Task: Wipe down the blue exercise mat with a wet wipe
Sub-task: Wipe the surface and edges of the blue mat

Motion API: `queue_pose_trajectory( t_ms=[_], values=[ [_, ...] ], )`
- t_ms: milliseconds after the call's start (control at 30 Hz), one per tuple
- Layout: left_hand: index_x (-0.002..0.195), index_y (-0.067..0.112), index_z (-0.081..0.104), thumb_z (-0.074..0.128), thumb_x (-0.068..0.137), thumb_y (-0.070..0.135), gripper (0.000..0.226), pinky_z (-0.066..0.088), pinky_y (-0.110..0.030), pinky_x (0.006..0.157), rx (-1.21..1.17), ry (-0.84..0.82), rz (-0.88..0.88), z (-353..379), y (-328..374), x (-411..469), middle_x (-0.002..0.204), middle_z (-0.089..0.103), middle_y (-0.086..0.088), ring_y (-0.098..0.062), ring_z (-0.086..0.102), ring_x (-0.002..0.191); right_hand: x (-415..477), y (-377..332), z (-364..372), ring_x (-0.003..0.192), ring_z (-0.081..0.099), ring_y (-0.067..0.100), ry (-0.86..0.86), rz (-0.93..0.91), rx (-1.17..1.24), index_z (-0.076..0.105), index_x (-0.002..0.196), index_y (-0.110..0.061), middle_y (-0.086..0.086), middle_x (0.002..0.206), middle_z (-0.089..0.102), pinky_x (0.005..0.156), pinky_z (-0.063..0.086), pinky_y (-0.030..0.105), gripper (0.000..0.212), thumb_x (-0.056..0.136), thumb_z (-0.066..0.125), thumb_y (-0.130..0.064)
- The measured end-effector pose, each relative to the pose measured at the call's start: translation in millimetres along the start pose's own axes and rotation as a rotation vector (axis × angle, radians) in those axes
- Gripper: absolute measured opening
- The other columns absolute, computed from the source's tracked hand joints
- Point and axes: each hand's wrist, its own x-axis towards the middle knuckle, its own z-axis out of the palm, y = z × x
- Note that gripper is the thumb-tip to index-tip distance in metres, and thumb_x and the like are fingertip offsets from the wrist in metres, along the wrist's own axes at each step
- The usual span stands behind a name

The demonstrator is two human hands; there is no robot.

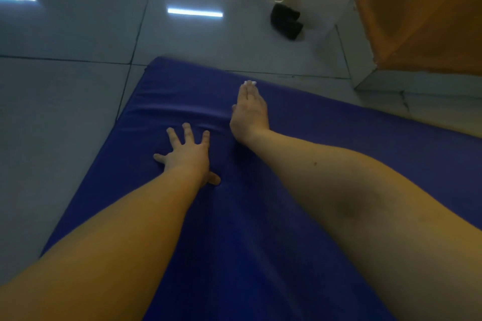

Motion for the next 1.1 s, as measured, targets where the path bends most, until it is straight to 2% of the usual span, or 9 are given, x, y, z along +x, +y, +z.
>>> queue_pose_trajectory(
  t_ms=[100, 200, 333, 467, 633, 833, 933, 1000, 1100],
  values=[
    [0.157, 0.037, -0.015, 0.079, 0.072, 0.062, 0.130, 0.022, -0.076, 0.109, 0.001, -0.001, 0.006, -2.8, 0.2, -1.3, 0.161, -0.033, -0.007, -0.045, -0.025, 0.147, 4.2, 17.2, -8.8, 0.130, 0.039, 0.034, 0.206, -0.019, 0.014, 0.044, 0.146, -0.004, 0.014, 0.145, 0.044, 0.108, 0.039, 0.042, 0.055, 0.092, 0.054, -0.006],
    [0.157, 0.036, -0.016, 0.080, 0.072, 0.061, 0.131, 0.023, -0.077, 0.109, 0.003, -0.009, 0.015, -1.8, 0.2, -2.9, 0.161, -0.033, -0.008, -0.046, -0.025, 0.147, 12.0, 33.7, -7.6, 0.111, 0.043, 0.030, 0.241, -0.037, 0.002, 0.064, 0.109, -0.008, 0.011, 0.119, 0.052, 0.095, 0.044, 0.040, 0.019, 0.090, 0.063, -0.009],
    [0.157, 0.036, -0.016, 0.080, 0.072, 0.062, 0.131, 0.023, -0.077, 0.108, 0.005, -0.014, 0.013, -1.5, -0.7, -2.4, 0.160, -0.034, -0.009, -0.046, -0.025, 0.146, 29.6, 20.0, 0.9, 0.106, 0.059, 0.034, 0.239, 0.061, 0.150, 0.066, 0.103, -0.005, 0.009, 0.111, 0.047, 0.094, 0.053, 0.036, 0.010, 0.094, 0.062, -0.004],
    [0.157, 0.037, -0.017, 0.079, 0.074, 0.060, 0.128, 0.023, -0.077, 0.109, -0.017, -0.015, 0.016, -1.2, -2.1, -0.6, 0.160, -0.035, -0.008, -0.045, -0.027, 0.146, 35.2, -27.8, 11.2, 0.105, 0.052, 0.031, 0.156, -0.079, 0.130, 0.064, 0.103, -0.007, 0.014, 0.116, 0.054, 0.077, 0.038, 0.027, 0.015, 0.089, 0.068, -0.006],
    [0.156, 0.038, -0.018, 0.078, 0.074, 0.063, 0.128, 0.023, -0.076, 0.108, -0.012, -0.010, 0.016, -1.4, -2.2, -0.9, 0.160, -0.035, -0.008, -0.045, -0.027, 0.146, 36.3, 1.5, -2.9, 0.115, 0.045, 0.031, 0.173, -0.228, -0.033, 0.060, 0.125, -0.007, 0.011, 0.122, 0.053, 0.098, 0.043, 0.035, 0.030, 0.096, 0.056, -0.003],
    [0.157, 0.036, -0.017, 0.079, 0.074, 0.061, 0.129, 0.022, -0.078, 0.108, -0.011, -0.006, 0.023, -2.5, -0.9, -2.6, 0.159, -0.036, -0.009, -0.047, -0.027, 0.146, 26.0, 123.7, -33.4, 0.118, 0.051, 0.034, 0.316, 0.202, -0.147, 0.062, 0.119, -0.002, 0.020, 0.124, 0.056, 0.093, 0.039, 0.030, 0.024, 0.097, 0.051, -0.004],
    [0.157, 0.036, -0.017, 0.080, 0.074, 0.060, 0.130, 0.022, -0.078, 0.107, -0.018, -0.004, 0.023, -2.3, -1.0, -2.4, 0.159, -0.035, -0.010, -0.047, -0.027, 0.146, 23.8, 119.6, -38.6, 0.117, 0.050, 0.032, 0.398, 0.443, -0.091, 0.059, 0.120, -0.005, 0.017, 0.125, 0.054, 0.096, 0.044, 0.036, 0.021, 0.100, 0.052, -0.008],
    [0.157, 0.036, -0.017, 0.080, 0.073, 0.060, 0.130, 0.022, -0.078, 0.107, -0.020, -0.006, 0.024, -2.4, -0.5, -1.9, 0.159, -0.036, -0.010, -0.047, -0.027, 0.145, 31.6, 85.8, -31.1, 0.118, 0.051, 0.032, 0.395, 0.465, -0.027, 0.059, 0.120, -0.004, 0.017, 0.125, 0.054, 0.096, 0.043, 0.035, 0.021, 0.103, 0.048, -0.012],
    [0.157, 0.035, -0.017, 0.080, 0.074, 0.059, 0.129, 0.021, -0.079, 0.107, -0.027, -0.012, 0.029, -2.2, -1.0, -1.8, 0.159, -0.036, -0.010, -0.047, -0.028, 0.145, 50.5, 14.5, -6.3, 0.110, 0.055, 0.033, 0.302, 0.251, 0.081, 0.064, 0.112, -0.006, 0.017, 0.119, 0.055, 0.089, 0.044, 0.034, 0.021, 0.102, 0.045, -0.010]
  ],
)
